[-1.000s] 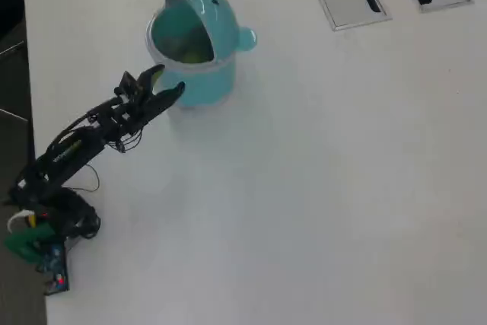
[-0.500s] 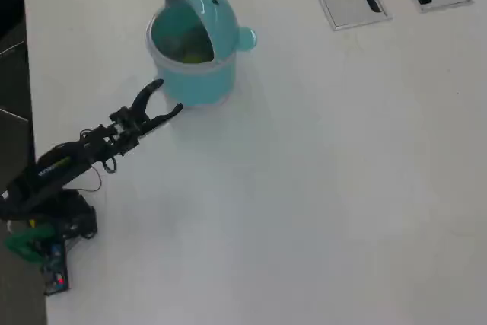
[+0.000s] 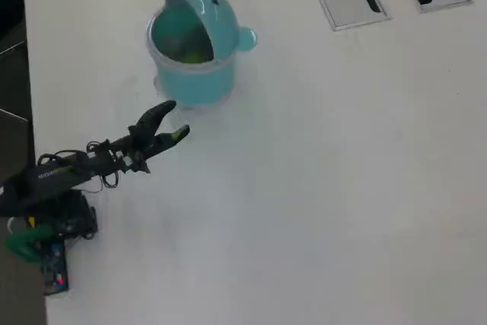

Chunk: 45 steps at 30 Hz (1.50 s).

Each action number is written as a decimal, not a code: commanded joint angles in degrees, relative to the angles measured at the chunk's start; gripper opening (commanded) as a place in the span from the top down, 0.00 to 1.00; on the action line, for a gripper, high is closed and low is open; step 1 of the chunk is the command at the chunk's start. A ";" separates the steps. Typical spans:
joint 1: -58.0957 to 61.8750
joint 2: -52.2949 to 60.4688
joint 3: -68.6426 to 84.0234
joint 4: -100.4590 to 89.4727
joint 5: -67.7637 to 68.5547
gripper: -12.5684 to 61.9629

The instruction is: Grasp RGB lego blocks and put them in the bin one by one.

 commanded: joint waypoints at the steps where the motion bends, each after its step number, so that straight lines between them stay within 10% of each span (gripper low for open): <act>1: 1.41 1.67 -1.93 -6.77 5.89 0.44; 45: 5.36 10.46 50.27 -35.24 26.37 0.44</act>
